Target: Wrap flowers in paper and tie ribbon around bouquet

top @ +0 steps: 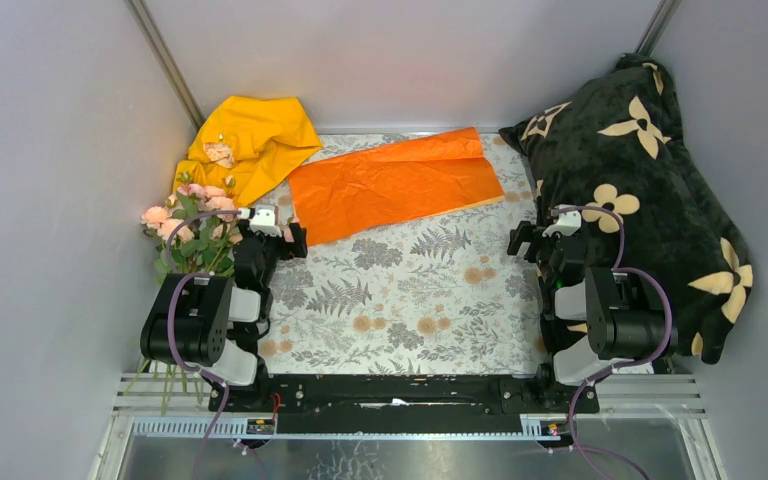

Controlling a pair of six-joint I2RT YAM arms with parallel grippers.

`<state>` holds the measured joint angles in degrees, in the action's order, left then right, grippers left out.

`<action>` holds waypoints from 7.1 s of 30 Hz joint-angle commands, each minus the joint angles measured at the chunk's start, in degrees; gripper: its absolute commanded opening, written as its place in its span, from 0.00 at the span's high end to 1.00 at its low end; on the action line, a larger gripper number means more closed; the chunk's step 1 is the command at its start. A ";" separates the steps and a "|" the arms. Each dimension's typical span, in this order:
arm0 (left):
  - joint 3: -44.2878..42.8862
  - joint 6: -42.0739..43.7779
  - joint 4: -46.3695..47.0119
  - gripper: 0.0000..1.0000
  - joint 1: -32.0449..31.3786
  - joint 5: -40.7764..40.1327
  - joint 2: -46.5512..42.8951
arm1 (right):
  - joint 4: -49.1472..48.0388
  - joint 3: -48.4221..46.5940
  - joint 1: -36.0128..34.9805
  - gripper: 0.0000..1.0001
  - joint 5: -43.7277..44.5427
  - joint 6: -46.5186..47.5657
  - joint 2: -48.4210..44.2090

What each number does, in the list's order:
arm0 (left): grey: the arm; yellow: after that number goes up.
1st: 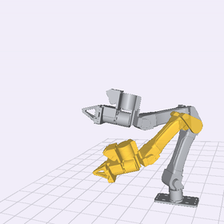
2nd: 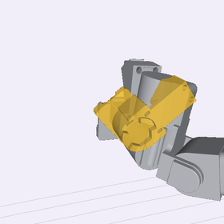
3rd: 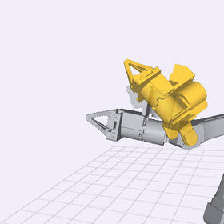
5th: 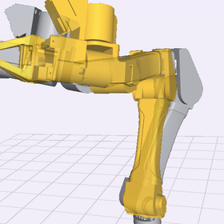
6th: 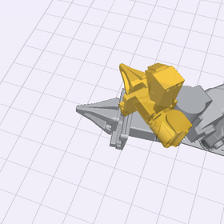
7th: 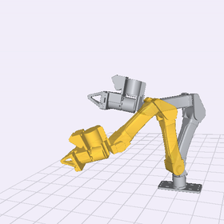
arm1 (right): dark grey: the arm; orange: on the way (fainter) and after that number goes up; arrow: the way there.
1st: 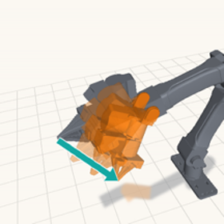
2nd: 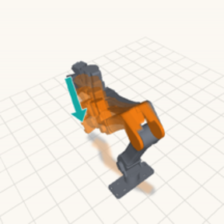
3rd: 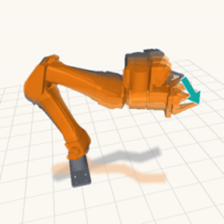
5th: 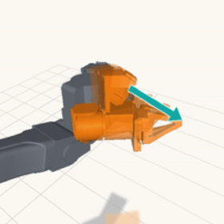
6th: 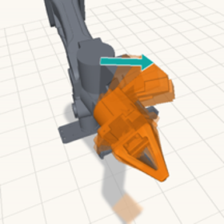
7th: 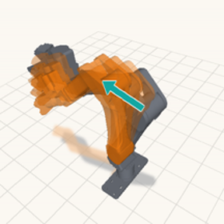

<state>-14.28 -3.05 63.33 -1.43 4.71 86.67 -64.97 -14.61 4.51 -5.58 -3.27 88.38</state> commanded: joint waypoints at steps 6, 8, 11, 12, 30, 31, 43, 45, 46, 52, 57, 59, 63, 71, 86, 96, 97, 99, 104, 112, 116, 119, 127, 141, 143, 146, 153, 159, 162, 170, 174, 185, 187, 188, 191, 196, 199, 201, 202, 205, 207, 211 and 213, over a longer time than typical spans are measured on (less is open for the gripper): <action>-0.79 0.68 2.62 0.01 0.55 -0.13 -0.19 | 3.76 -2.18 0.06 0.00 2.50 -0.81 -4.50; -7.43 -0.65 -10.23 0.01 1.10 -1.65 -4.45 | 14.14 -5.58 0.06 0.00 3.04 -1.02 -9.86; -22.87 3.86 -37.85 0.01 1.34 4.92 -7.83 | 29.92 -13.06 0.06 0.00 -0.80 -5.78 -15.46; -27.23 6.37 -46.06 0.02 1.28 10.19 -7.91 | 34.01 -16.39 0.06 0.00 -4.54 -7.00 -16.26; -61.95 34.60 -83.61 0.10 -31.92 -2.39 23.67 | 64.11 -28.74 -10.90 0.19 -15.69 -16.73 -14.07; -62.95 35.06 -83.55 0.10 -31.96 -3.95 25.13 | 64.47 -28.29 -11.16 0.20 -15.86 -16.69 -13.96; -63.91 39.90 -76.91 0.12 -31.71 -15.58 33.77 | 67.51 -25.48 -12.83 0.30 -12.38 -16.67 -16.32; -64.06 40.36 -75.71 0.14 -31.49 -16.47 34.35 | 67.84 -25.47 -13.30 0.31 -11.97 -16.39 -16.67; -64.15 40.58 -75.19 0.15 -31.30 -16.79 34.66 | 67.95 -25.47 -13.52 0.32 -11.65 -16.33 -16.80; -64.41 41.63 -73.82 0.37 -30.26 -17.64 35.67 | 70.07 -26.40 -15.06 0.33 -11.37 -15.66 -16.84; -64.46 40.93 -75.11 0.97 -29.68 -13.77 34.15 | 70.47 -26.51 -15.58 0.33 -11.47 -15.89 -17.30; -64.64 40.32 -75.68 1.00 -29.68 -13.03 33.13 | 70.95 -26.73 -15.66 0.33 -11.59 -16.01 -17.61; -65.52 38.02 -77.03 1.00 -29.68 -12.99 30.52 | 72.10 -27.49 -15.83 0.33 -12.47 -16.16 -17.97; -67.84 28.00 -84.98 1.00 -29.68 -6.29 22.58 | 72.00 -28.59 -15.77 0.34 -14.54 -22.33 -17.63; -68.36 16.47 -94.05 1.00 -29.70 14.26 17.22 | 52.41 -22.02 -18.69 0.32 -14.78 -41.23 -18.12; -72.40 -0.23 -91.08 1.00 -29.68 21.33 21.30 | 37.06 -20.87 -41.58 0.30 -2.18 -44.09 -10.74; -71.77 -1.54 -89.99 1.00 -29.68 21.85 21.37 | 36.05 -21.08 -42.75 0.31 -1.01 -44.32 -9.48; -70.52 -3.93 -87.79 1.00 -29.68 22.59 21.44 | 34.93 -21.89 -44.92 0.30 0.94 -44.24 -7.01; -67.67 -8.45 -83.29 1.00 -29.15 25.14 21.14 | 30.98 -21.20 -47.94 0.30 7.25 -45.99 -3.31; -64.17 -11.98 -78.24 1.00 -28.67 26.07 20.44 | 22.65 -20.99 -48.85 0.34 6.10 -48.28 3.87; -62.51 -12.36 -76.55 1.00 -28.71 26.05 19.84 | 24.51 -24.91 -49.28 0.40 1.76 -47.41 7.77; -61.40 -12.75 -75.30 1.00 -28.67 26.05 18.90 | 23.51 -25.18 -49.53 0.42 1.87 -48.10 9.43; -60.00 -13.44 -73.97 1.00 -28.67 26.47 18.12 | 16.78 -23.34 -50.03 0.37 0.63 -48.77 10.48; -59.96 -14.44 -73.26 1.00 -28.65 27.03 18.24 | 10.19 -17.71 -52.93 0.39 9.40 -53.32 8.64; -60.09 -14.44 -73.29 1.00 -28.64 27.06 18.16 | 9.74 -18.10 -53.07 0.40 9.34 -53.73 9.94; -60.01 -14.44 -73.28 1.00 -28.67 27.06 18.18 | 9.08 -18.96 -53.19 0.45 8.62 -54.15 11.56; -60.13 -14.79 -73.09 1.00 -28.62 27.23 18.37 | 10.05 -21.86 -53.38 0.45 7.69 -52.87 13.81; -60.09 -14.83 -73.10 1.00 -28.63 27.30 18.49 | 9.97 -19.54 -53.47 0.47 8.88 -53.13 12.91; -59.96 -15.14 -73.13 1.00 -28.63 27.47 18.62 | 10.84 -20.14 -53.47 0.48 9.93 -51.66 12.61; -60.11 -14.63 -73.31 1.00 -28.63 26.72 18.09 | 11.89 -20.82 -53.47 0.50 10.02 -45.93 11.36; -60.48 -14.60 -73.35 1.00 -28.63 26.63 18.40 | 14.35 -18.99 -53.53 0.44 9.51 -43.27 7.34; -60.51 -15.49 -73.46 1.00 -28.63 27.54 18.22 | 16.30 -17.49 -53.82 0.51 10.76 -43.81 5.23; -60.44 -15.50 -73.44 1.00 -28.63 27.47 18.03 | 16.11 -18.14 -53.82 0.52 11.04 -44.10 6.13; -60.33 -15.50 -73.46 1.00 -28.63 27.46 17.94 | 16.10 -18.64 -53.82 0.52 11.14 -44.10 6.45; -60.22 -15.65 -73.45 1.00 -28.63 27.46 17.94 | 15.95 -20.20 -53.82 0.52 11.71 -43.42 7.37; -60.18 -15.93 -73.27 1.00 -28.63 27.74 18.04 | 16.77 -22.73 -53.82 0.52 12.51 -42.63 10.27; -60.13 -16.02 -73.26 1.00 -28.62 27.82 17.91 | 16.43 -23.55 -53.82 0.52 12.71 -42.55 11.84; -60.01 -16.02 -73.24 1.00 -28.62 27.81 17.79 | 16.47 -24.23 -53.82 0.52 13.06 -42.19 12.52; -59.99 -16.07 -73.18 1.00 -28.63 27.81 17.79 | 16.61 -24.60 -53.82 0.52 13.32 -42.11 12.73; -59.73 -16.20 -72.97 1.00 -28.59 27.90 17.83 | 16.75 -25.39 -53.82 0.50 13.80 -41.86 12.88; -59.49 -16.41 -72.77 1.00 -28.60 27.93 17.74 | 16.89 -25.71 -53.82 0.49 14.50 -41.94 12.79; -59.16 -17.09 -72.40 1.00 -28.63 27.90 17.69 | 17.11 -25.79 -53.69 0.49 17.01 -43.60 12.87; -58.97 -17.45 -72.27 1.00 -28.61 27.99 17.61 | 17.28 -25.04 -53.73 0.52 19.13 -45.45 12.60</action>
<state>-74.02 -19.11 -12.16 -30.33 31.35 107.07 -46.57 -38.46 -48.75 7.97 -46.48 101.30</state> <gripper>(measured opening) 0.006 0.500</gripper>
